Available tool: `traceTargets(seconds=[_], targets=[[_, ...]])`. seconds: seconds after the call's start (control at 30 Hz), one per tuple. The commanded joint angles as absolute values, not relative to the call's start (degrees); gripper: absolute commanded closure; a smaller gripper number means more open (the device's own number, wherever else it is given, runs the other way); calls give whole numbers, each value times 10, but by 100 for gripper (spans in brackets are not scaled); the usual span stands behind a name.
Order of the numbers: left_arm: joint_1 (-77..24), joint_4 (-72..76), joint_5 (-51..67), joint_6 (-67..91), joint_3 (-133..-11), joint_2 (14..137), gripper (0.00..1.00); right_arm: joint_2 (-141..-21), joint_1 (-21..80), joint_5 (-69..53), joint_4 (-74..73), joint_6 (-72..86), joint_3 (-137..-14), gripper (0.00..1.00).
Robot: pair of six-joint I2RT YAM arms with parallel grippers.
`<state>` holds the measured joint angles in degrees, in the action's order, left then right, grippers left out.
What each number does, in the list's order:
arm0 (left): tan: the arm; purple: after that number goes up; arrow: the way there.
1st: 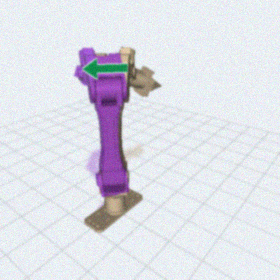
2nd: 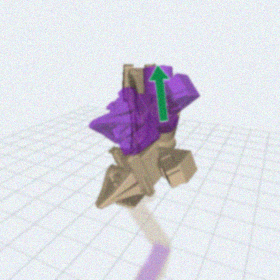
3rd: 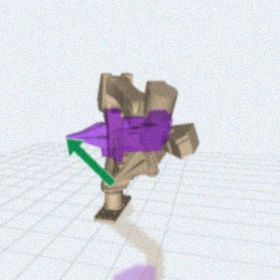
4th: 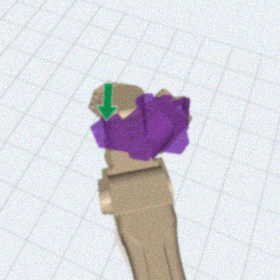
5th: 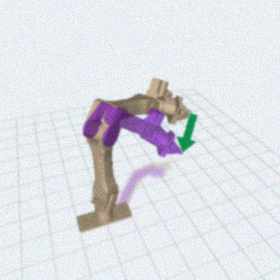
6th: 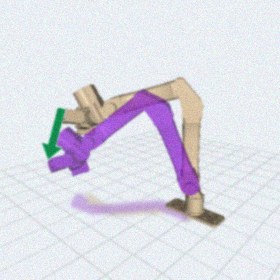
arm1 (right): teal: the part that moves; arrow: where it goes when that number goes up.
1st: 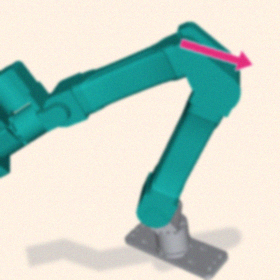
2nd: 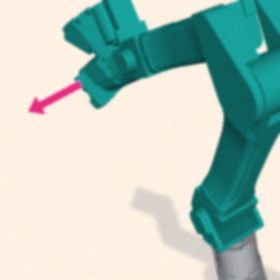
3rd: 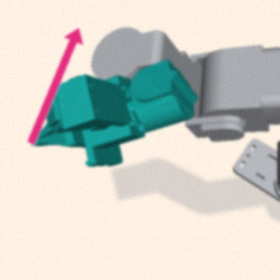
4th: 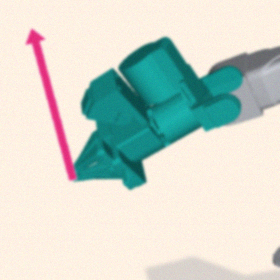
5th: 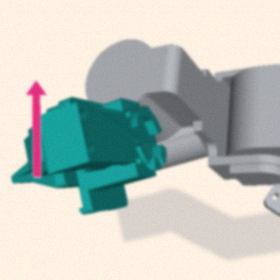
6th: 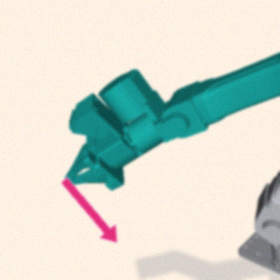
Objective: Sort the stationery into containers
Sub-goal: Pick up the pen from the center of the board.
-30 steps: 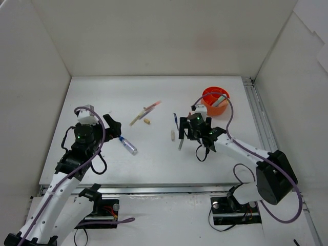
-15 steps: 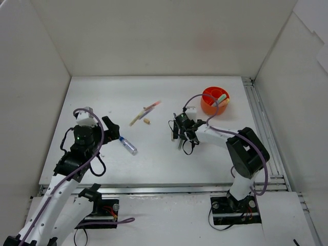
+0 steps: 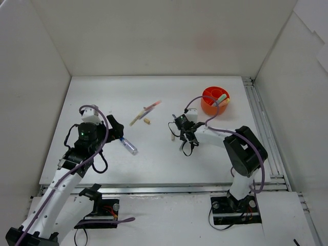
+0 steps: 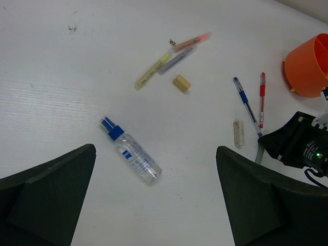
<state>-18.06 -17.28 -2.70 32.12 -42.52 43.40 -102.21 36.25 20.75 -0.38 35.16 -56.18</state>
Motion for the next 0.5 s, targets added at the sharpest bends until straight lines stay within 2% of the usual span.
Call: traceTargets(seconds=[0.0,0.1,0.2,0.33,0.47], targets=[[-182,-119,13,327,-441,446,1,-967,371,229,-14,370,-536,79],[-182,-114,25,327,-441,450,1,-948,376,232,-10,374,-523,80],[-182,-110,31,328,-441,450,1,-940,381,228,-4,376,-515,87],[-182,-92,49,326,-437,449,1,-934,385,220,-4,379,-506,100],[-187,-74,76,320,-432,457,1,-888,383,221,12,378,-489,100]])
